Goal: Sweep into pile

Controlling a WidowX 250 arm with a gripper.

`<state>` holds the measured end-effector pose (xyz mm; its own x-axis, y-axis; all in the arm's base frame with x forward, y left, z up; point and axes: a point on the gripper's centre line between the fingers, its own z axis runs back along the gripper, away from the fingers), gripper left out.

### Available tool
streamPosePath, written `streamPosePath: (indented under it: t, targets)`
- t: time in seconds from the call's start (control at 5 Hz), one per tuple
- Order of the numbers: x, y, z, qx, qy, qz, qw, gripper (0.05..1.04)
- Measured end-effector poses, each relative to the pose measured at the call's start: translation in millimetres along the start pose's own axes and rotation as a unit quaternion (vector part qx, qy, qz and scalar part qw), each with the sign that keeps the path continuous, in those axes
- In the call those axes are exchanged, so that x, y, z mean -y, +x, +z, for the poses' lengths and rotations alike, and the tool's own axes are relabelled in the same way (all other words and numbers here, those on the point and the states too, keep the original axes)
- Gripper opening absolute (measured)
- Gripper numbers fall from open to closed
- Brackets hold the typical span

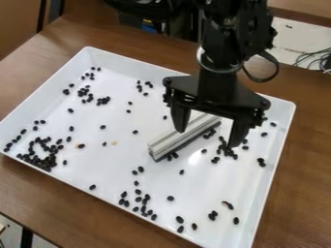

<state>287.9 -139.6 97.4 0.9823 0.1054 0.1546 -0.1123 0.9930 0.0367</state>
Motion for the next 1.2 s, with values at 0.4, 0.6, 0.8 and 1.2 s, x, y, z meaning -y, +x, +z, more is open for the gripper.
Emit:
streamPosePath:
  t: [0.4, 0.6, 0.8, 1.2]
  targets:
    - [-6, 6, -14, -0.011, -0.019, -0.065, 0.9976, 0.999]
    - [-24, 17, -30, -0.022, -0.017, -0.114, 0.9932, 0.999]
    - [-36, 30, -43, -0.016, -0.022, -0.175, 0.9843, 0.999]
    - [-54, 47, -73, -0.007, -0.013, -0.220, 0.9754, 0.999]
